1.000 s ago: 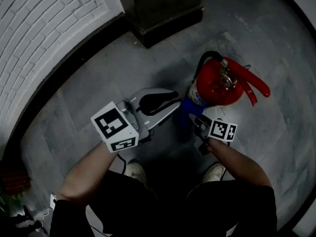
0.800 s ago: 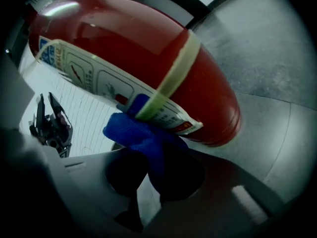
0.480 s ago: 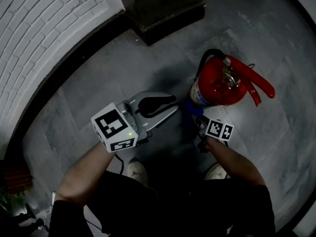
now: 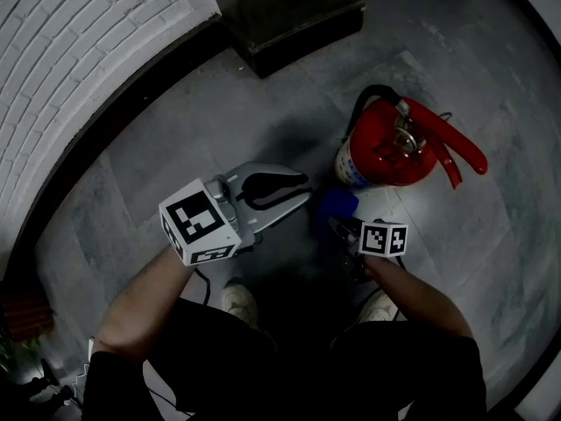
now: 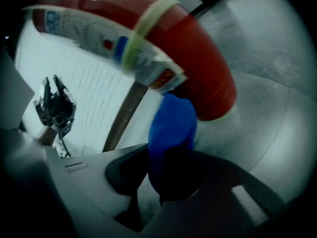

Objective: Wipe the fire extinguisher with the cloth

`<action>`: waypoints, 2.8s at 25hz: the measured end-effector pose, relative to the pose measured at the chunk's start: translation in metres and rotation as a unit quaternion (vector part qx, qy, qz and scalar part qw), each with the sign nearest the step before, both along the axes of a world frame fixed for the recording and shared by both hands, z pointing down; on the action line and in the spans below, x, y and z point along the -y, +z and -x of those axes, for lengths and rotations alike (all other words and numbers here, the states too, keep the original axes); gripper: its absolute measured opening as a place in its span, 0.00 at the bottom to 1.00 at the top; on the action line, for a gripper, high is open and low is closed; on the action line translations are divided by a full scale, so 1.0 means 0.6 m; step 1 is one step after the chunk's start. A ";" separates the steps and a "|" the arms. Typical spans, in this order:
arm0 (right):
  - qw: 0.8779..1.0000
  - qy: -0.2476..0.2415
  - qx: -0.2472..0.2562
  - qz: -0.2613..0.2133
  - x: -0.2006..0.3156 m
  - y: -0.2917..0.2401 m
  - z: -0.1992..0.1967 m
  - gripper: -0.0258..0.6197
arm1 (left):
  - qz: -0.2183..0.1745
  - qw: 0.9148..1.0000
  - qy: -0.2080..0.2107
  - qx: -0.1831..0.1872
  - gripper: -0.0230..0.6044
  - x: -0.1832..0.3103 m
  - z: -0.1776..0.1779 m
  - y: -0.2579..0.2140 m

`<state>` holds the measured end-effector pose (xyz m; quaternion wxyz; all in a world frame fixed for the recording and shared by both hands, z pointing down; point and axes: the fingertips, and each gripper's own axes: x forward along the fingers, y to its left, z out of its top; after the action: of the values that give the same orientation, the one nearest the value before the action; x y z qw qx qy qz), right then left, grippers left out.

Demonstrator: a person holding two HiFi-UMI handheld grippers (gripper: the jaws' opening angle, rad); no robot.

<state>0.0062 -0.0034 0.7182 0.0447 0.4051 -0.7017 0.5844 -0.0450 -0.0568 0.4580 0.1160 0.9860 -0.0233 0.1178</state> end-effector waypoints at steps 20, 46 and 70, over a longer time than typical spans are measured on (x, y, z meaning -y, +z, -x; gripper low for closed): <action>0.853 -0.276 -0.030 -0.442 -0.051 -0.457 0.088 0.13 | 0.199 0.962 0.187 0.006 0.60 -0.125 -0.013 0.002; 0.904 -0.202 -0.006 -0.376 -0.043 -0.418 0.017 0.30 | 0.104 0.979 -0.019 -0.172 0.12 0.001 -0.058 -0.177; 0.910 -0.221 0.001 -0.351 -0.070 -0.367 -0.011 0.25 | 0.224 0.952 -0.209 0.014 0.12 0.102 -0.083 0.054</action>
<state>0.0129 0.0387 0.4979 0.0274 0.2287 -0.9331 0.2762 0.0046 -0.1181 0.4907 0.3552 0.9060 -0.2038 0.1070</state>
